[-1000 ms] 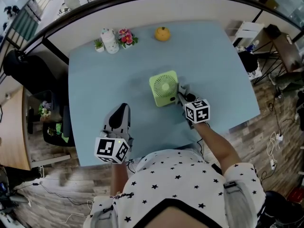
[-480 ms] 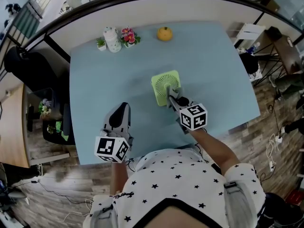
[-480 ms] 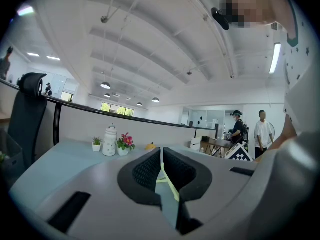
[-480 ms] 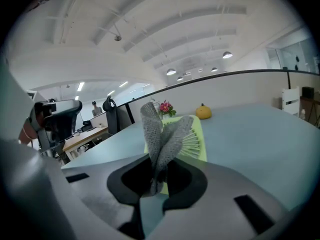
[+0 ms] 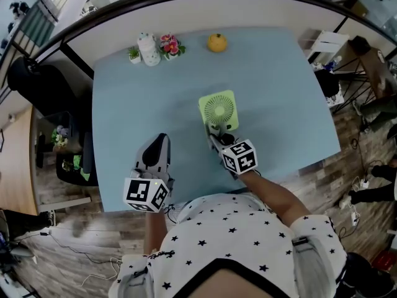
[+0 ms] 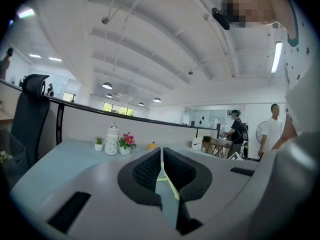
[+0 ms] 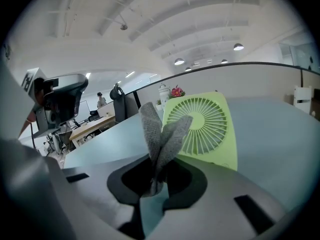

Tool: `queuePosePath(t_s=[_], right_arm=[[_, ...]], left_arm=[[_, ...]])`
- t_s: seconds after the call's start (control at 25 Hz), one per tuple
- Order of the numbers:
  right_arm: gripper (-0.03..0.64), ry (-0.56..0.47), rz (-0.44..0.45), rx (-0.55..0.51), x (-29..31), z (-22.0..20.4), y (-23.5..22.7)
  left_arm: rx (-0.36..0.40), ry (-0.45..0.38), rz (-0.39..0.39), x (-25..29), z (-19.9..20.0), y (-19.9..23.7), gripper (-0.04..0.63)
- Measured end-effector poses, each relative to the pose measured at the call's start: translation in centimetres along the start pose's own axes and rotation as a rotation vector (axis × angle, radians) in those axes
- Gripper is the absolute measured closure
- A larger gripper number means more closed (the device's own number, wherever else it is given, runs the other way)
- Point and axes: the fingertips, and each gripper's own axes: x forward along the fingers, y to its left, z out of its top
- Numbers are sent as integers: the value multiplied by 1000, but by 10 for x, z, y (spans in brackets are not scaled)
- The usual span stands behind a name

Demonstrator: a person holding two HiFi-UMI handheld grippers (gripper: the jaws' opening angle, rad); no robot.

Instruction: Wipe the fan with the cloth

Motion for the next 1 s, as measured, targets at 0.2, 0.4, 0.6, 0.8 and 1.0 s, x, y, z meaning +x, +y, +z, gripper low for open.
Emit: queuePosePath(t_s=[0.2,0.4,0.6,0.8,1.0], right_arm=[[566,6,-31,6,-3,-4,-15],[566,-4,-93,32,-19,-5,-46],[566,-12,-159,55,-34,-7,-79],[566,-16,-215,90,-44,-10,-103],[566,-9,-219,108,-46,-15,-112]], left_arm=[[2,3,-4,-1,-2,-4,555],[6,3,-1,-2,0,-9,555],[9,6,7,-4,0,-14,555],[14,9,20,-7,1,-15,555],[14,12,25,-5,0,-19,555]])
